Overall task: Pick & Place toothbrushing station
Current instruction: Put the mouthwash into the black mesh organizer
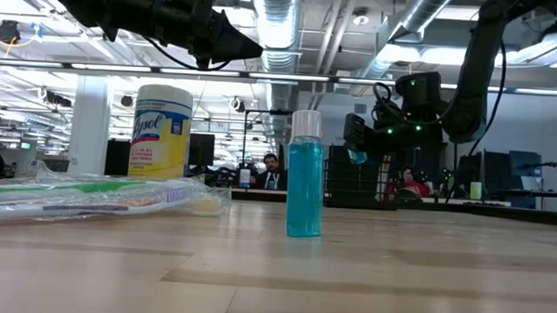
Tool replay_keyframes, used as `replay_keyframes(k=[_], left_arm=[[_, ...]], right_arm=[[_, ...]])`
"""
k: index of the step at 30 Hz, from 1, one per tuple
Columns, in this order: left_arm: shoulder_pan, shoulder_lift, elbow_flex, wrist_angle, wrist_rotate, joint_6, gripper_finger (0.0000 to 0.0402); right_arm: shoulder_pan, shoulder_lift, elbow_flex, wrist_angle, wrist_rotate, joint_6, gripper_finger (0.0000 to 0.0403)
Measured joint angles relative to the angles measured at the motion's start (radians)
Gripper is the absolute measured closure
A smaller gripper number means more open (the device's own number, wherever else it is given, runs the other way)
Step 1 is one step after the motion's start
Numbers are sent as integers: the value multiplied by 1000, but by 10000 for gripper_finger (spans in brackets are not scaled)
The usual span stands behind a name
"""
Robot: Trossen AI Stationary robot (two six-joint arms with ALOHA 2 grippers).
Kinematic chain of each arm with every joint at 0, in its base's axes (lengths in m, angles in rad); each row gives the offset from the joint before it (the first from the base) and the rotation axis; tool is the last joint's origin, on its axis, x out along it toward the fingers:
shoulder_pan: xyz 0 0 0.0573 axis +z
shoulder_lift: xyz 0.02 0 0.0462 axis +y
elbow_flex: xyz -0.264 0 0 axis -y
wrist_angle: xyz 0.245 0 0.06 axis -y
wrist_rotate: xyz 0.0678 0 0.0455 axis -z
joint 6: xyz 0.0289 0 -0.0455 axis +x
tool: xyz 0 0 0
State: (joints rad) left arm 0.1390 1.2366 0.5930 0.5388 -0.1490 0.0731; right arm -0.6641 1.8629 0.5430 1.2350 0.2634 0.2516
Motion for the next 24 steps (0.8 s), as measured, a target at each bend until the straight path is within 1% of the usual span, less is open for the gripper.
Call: replay_keyframes(k=[24], left_arm=[[0,0,0,0,0,0,370]], right_arm=[[11,1,-1,-7,-2,-24,310]])
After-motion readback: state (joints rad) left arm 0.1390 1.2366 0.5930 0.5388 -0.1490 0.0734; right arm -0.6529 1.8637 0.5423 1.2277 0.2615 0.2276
